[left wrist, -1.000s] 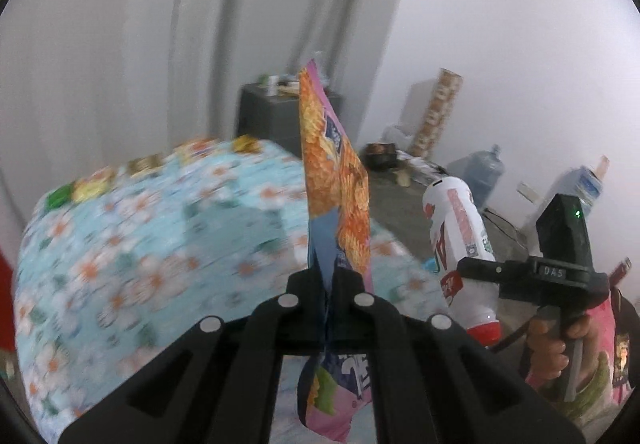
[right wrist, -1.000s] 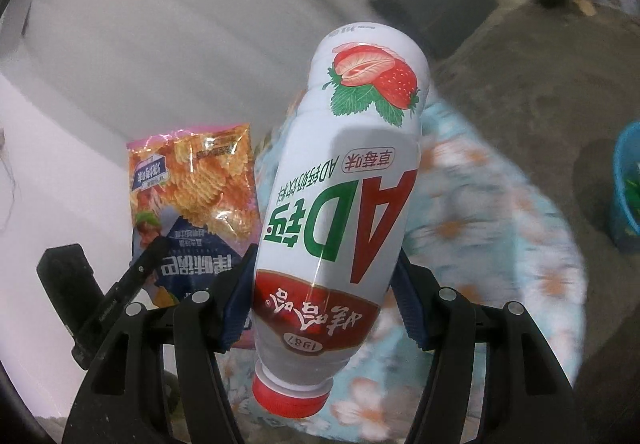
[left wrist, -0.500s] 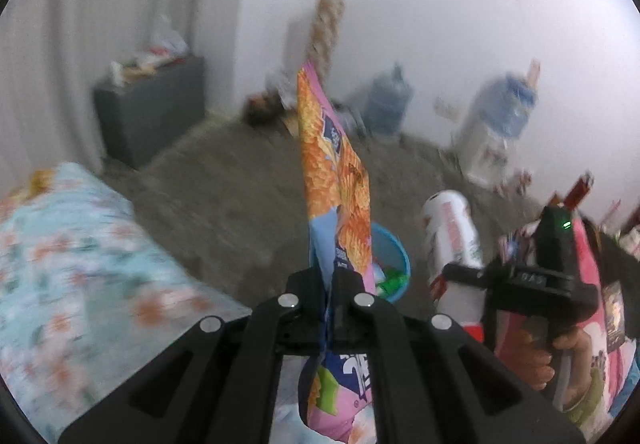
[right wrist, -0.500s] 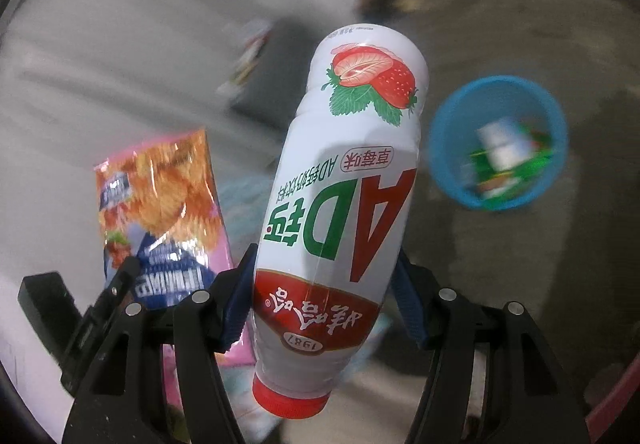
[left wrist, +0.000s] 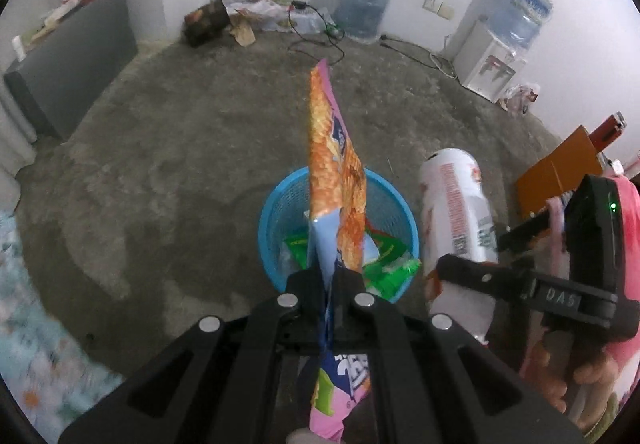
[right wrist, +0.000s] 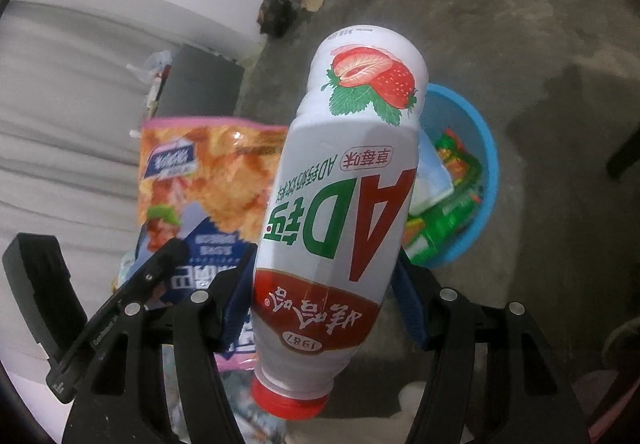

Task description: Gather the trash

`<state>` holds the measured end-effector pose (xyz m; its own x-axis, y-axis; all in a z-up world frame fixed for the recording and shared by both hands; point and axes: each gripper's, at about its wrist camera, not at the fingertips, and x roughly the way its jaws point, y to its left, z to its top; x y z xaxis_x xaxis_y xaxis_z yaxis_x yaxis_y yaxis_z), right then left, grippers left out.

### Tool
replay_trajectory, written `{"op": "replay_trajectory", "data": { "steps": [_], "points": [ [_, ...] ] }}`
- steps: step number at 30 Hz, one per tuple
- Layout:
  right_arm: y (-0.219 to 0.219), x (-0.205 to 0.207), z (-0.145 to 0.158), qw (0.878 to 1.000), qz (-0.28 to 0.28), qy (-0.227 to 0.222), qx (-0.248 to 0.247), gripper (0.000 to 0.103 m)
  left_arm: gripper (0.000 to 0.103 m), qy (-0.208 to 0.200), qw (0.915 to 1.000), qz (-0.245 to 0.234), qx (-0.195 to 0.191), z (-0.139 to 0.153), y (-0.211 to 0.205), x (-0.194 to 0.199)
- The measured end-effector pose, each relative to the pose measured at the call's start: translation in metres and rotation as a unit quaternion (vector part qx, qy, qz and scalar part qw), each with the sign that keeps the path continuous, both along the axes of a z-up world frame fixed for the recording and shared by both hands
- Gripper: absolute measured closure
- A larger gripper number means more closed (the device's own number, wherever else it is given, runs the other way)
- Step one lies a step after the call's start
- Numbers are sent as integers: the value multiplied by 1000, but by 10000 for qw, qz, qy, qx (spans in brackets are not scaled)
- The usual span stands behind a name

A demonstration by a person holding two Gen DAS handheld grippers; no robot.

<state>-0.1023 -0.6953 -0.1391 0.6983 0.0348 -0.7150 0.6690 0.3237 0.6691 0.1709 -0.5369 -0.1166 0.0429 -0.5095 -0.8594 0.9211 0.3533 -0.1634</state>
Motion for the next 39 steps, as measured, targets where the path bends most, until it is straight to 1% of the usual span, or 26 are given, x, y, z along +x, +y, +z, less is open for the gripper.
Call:
{"op": "replay_trajectory", "data": {
  "steps": [1, 2, 3, 5, 7, 9, 12, 14, 16, 18, 19, 21, 23, 24, 25, 26, 27, 28, 29, 30, 31, 35, 36, 37, 38, 39],
  "points": [
    [-9, 8, -7, 10000, 38, 31, 38, 39, 75, 95, 9999, -3, 72, -9, -7, 4],
    [-10, 15, -14, 9999, 76, 74, 49, 37, 61, 212, 9995, 39, 217, -21, -19, 8],
    [-15, 24, -20, 9999, 54, 134, 83, 30, 48, 201, 9993, 149, 282, -28, -24, 14],
    [-27, 30, -42, 9990, -121, 377, 199, 28, 48, 154, 9988, 280, 371, -40, -28, 19],
    [-32, 22, -64, 9962, -293, 722, 401, 28, 48, 212, 9981, 339, 472, -46, -27, 22],
    [-32, 10, -67, 9957, -448, 679, 454, 28, 48, 279, 9987, 296, 317, -42, -21, 21],
    [-24, -11, -60, 9967, -538, 556, 261, 28, 48, 238, 9993, 234, 178, -31, -11, 20],
    [-19, -25, -52, 9966, -582, 559, 176, 28, 48, 214, 9993, 288, 84, -21, -6, 18],
    [-18, -21, -39, 9967, -623, 513, 79, 28, 48, 178, 9994, 304, -37, -8, 2, 16],
    [-16, -19, -31, 9968, -629, 489, -49, 28, 48, 120, 9993, 267, -211, 13, 13, 12],
    [-16, -13, -23, 9970, -593, 460, -184, 28, 48, 92, 9993, 238, -280, 22, 19, 10],
    [-6, -2, -5, 9969, -451, 403, -493, 28, 45, 11, 9983, 186, -559, 52, 41, 4],
    [13, 13, 23, 9947, -189, 344, -953, 28, 39, -56, 9963, 181, -833, 78, 68, 0],
    [26, 14, 38, 9926, -69, 309, -1174, 27, 34, -115, 9950, 213, -971, 92, 83, -3],
    [48, 17, 63, 9879, 139, 224, -1531, 23, 28, -207, 9929, 274, -1140, 109, 105, -6],
    [59, 19, 76, 9844, 251, 177, -1730, 22, 25, -297, 9907, 345, -1280, 122, 125, -9],
    [83, 21, 98, 9771, 417, 117, -2083, 19, 18, -392, 9883, 438, -1407, 135, 144, -11],
    [101, 23, 114, 9703, 554, 67, -2354, 16, 10, -522, 9844, 602, -1571, 151, 175, -16],
    [119, 24, 128, 9636, 701, 10, -2581, 15, 6, -588, 9818, 722, -1656, 159, 193, -18],
    [133, 25, 138, 9578, 831, -43, -2752, 12, 5, -632, 9784, 862, -1770, 167, 215, -20],
    [157, 26, 152, 9489, 1028, -179, -2977, 9, 5, -680, 9736, 1068, -1898, 177, 244, -24],
    [236, 23, 186, 9188, 1636, -598, -3541, 8, 5, -893, 9593, 1782, -2000, 192, 326, -37],
    [251, 23, 192, 9129, 1750, -688, -3622, 8, 5, -968, 9537, 2006, -2022, 194, 346, -41],
    [267, 23, 200, 9059, 1883, -791, -3709, 8, 5, -1119, 9432, 2376, -2035, 196, 375, -47],
    [281, 23, 206, 9005, 1964, -838, -3788, 8, 5, -1209, 9369, 2584, -2023, 197, 389, -52],
    [295, 23, 211, 8946, 2029, -849, -3890, 8, 5, -1321, 9287, 2837, -1992, 198, 407, -57]
  ]
}}
